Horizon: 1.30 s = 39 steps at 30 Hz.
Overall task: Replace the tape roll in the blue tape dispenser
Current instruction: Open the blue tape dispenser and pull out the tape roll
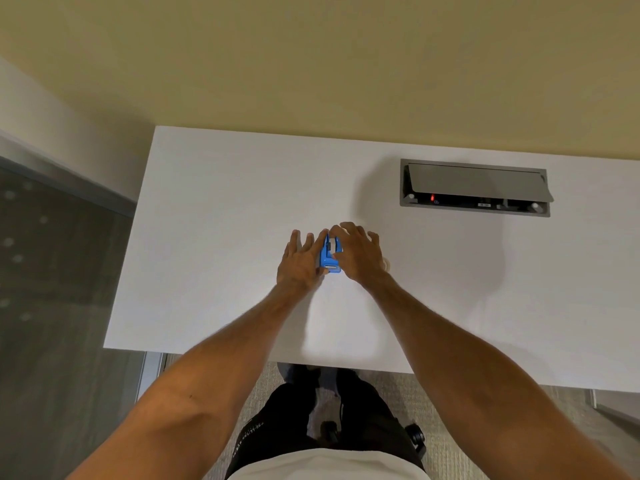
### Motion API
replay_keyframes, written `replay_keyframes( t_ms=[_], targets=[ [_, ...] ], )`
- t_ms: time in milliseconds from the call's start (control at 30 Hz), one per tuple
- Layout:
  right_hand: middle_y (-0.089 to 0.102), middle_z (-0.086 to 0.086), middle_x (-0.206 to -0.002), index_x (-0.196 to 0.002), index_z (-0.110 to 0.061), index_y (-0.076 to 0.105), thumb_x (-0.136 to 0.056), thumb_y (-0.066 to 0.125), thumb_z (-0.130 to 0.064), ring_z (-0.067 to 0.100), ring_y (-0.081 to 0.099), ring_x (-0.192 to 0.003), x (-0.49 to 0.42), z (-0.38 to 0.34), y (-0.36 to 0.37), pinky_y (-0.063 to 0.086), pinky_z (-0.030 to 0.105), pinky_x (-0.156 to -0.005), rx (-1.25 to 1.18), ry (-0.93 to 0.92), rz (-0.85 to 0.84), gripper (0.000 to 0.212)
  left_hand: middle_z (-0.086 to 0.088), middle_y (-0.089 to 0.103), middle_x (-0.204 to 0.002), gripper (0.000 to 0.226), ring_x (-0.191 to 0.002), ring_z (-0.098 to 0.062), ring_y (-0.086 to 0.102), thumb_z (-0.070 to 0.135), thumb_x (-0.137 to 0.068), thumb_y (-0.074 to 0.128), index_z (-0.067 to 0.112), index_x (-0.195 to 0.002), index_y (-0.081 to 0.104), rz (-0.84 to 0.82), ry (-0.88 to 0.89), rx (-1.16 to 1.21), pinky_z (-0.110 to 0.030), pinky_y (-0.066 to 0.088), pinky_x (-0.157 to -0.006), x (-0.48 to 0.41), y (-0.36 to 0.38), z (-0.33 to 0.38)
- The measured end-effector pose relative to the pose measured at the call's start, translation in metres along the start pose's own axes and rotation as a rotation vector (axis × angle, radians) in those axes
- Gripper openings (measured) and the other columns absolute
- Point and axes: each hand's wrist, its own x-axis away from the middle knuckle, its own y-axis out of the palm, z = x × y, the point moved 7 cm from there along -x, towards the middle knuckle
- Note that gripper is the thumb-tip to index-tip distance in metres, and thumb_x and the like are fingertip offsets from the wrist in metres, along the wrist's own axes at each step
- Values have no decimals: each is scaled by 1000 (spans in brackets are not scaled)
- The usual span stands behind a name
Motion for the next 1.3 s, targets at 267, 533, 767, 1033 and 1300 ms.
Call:
replay_keyframes(
  t_ms=[267,533,767,1033,1300],
  targets=[
    [57,0,-146,-142,-19,55,-100,69,-27,19,57,-133,15,-3,-8,44,37,-114,-133,1,26,45,-8,-13,-181,98,-171,-29,-10,15,-107,57,10,-170,-18,-160,100,116,-45,5,-141,6,-4,7],
    [68,0,-139,-138,-18,64,-99,70,-22,21,62,-126,45,-6,-25,50,41,-109,-484,90,144,40,-4,24,-179,68,-167,-24,26,18,-111,43,13,-173,14,100,70,509,-42,25,-137,39,-37,11],
    [72,-1,-130,-133,-17,70,-94,76,-11,21,62,-119,69,-9,-31,55,36,-103,-760,86,211,39,-23,77,-120,34,-115,-43,74,-4,-105,48,0,-128,73,192,-102,923,-53,60,-107,55,-50,13],
    [76,1,-127,-129,-17,74,-94,68,1,21,67,-119,77,4,-44,55,45,-108,-893,80,193,40,-32,72,-134,40,-130,-43,71,14,-113,45,-9,-136,67,-49,-299,1545,-48,54,-119,54,-33,32],
    [75,-1,-128,-134,-20,72,-98,71,-8,20,70,-120,78,15,-54,59,34,-105,-893,74,180,38,-31,70,-115,39,-93,-32,72,11,-110,58,-15,-140,63,64,-302,1672,-47,57,-114,54,-33,42]
  ],
)
